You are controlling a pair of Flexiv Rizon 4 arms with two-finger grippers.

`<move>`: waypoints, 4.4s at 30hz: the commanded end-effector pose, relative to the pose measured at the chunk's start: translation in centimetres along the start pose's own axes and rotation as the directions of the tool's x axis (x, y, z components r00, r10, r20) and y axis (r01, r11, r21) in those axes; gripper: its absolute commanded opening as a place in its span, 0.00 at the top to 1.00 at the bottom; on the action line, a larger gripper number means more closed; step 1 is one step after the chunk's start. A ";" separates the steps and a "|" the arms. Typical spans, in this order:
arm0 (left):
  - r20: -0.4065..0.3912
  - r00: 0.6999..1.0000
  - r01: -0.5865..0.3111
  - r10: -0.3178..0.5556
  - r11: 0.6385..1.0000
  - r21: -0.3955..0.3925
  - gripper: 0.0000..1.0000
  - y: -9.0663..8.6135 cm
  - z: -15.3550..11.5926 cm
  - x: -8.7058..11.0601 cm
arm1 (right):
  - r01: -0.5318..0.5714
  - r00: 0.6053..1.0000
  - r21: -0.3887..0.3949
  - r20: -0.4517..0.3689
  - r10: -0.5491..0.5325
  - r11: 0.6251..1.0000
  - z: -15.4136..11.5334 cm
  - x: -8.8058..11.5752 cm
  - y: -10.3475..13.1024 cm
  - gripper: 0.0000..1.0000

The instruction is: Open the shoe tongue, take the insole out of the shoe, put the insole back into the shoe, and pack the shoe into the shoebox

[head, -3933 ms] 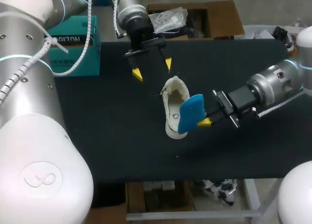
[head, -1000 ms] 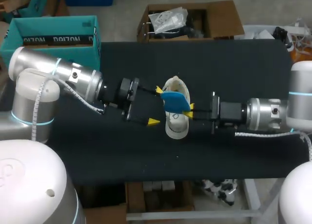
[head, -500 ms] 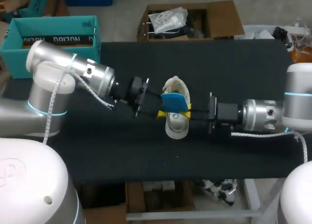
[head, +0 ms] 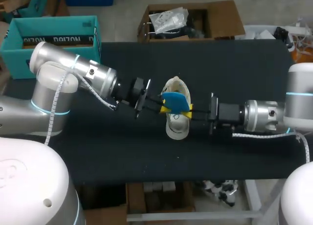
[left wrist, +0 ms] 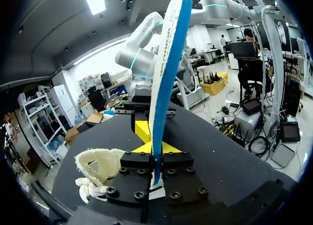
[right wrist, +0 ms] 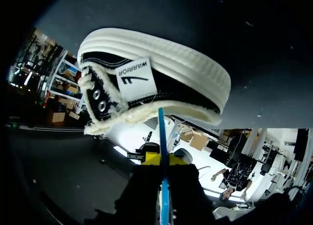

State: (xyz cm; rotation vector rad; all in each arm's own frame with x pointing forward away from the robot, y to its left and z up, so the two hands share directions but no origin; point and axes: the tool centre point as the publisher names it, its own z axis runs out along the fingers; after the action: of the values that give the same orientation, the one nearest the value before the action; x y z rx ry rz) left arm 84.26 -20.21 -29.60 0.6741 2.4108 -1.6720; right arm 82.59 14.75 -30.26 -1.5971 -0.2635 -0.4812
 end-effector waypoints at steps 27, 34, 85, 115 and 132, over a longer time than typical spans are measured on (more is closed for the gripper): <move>-0.004 0.999 -0.045 0.045 0.999 0.005 1.00 0.4 0.2 -0.2 | -0.008 1.000 0.017 -0.009 0.008 1.000 0.4 0.3 0.4 1.00; -0.004 0.999 -0.045 0.045 0.999 0.005 1.00 0.4 0.2 -0.2 | -0.008 1.000 0.017 -0.009 0.008 1.000 0.4 0.3 0.4 1.00; -0.082 0.965 -0.248 0.250 0.968 0.037 1.00 0.5 1.3 -2.5 | 0.122 0.991 -0.047 -0.054 -0.125 0.991 -0.1 0.7 0.4 0.40; -0.199 0.935 -0.296 0.293 0.955 0.013 1.00 2.8 1.0 -2.3 | 0.114 0.993 -0.112 -0.031 -0.118 0.987 0.1 0.6 1.9 0.55; -0.185 0.939 -0.298 0.290 0.954 -0.015 1.00 4.7 1.7 -3.6 | 0.230 0.968 -0.189 -0.055 -0.244 0.955 0.3 0.9 3.7 1.00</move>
State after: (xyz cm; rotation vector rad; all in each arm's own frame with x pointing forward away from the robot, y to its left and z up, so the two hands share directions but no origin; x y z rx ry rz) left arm 88.96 -21.18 -32.55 1.1684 2.3112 -1.4841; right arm 85.21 14.39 -32.93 -1.7293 -0.3625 -0.7540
